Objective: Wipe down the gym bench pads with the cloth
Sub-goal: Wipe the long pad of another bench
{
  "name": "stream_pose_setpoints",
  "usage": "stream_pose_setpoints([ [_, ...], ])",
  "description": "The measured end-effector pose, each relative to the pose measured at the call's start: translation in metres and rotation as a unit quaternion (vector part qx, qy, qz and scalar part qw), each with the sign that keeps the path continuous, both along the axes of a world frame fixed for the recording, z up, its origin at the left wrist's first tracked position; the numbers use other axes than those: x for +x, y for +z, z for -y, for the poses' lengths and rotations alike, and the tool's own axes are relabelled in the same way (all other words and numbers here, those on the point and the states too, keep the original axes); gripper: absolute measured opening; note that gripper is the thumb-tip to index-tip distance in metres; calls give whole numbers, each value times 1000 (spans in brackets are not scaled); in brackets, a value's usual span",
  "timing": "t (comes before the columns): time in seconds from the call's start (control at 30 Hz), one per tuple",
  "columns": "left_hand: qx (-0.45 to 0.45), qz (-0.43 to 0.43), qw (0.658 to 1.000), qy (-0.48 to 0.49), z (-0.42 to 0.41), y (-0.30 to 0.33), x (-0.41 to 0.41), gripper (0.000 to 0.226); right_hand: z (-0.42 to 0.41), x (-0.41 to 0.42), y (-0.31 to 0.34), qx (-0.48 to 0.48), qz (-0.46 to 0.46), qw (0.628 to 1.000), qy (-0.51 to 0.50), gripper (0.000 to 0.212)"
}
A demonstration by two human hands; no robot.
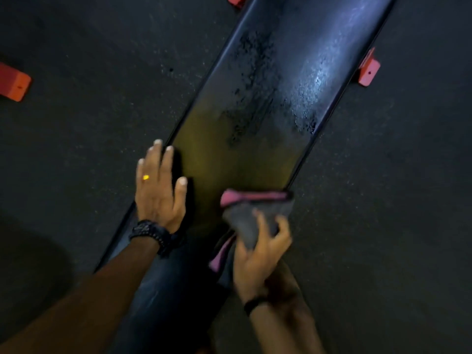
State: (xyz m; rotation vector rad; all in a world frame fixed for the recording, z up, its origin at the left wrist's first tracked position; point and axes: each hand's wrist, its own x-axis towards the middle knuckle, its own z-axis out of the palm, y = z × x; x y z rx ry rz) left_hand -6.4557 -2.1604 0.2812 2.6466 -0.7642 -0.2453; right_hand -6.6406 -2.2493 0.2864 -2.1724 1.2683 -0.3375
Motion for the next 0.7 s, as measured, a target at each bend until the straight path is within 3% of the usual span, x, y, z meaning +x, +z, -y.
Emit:
stream_pose_setpoints([
  [0.13,61,-5,997,-50,20,-14,3,63,172,142,-14,-199,-62,975,-81,52],
  [0.23,59,6,997,-50,16,-12,5,63,220,195,-13,-186,-74,974,-106,47],
  [0.37,65,-5,997,-49,20,-9,9,65,116,98,3,-142,-106,980,93,62],
  [0.47,77,-8,995,-59,17,-10,8,67,90,52,11,-111,-112,955,252,58],
  [0.53,77,-10,995,-58,18,-9,9,66,139,102,3,-142,-117,958,218,56],
  [0.63,79,-15,995,-61,19,-7,9,65,222,220,-4,-195,-128,971,47,51],
  [0.7,85,-15,995,-59,20,-8,10,66,231,254,0,-188,-119,975,12,48],
])
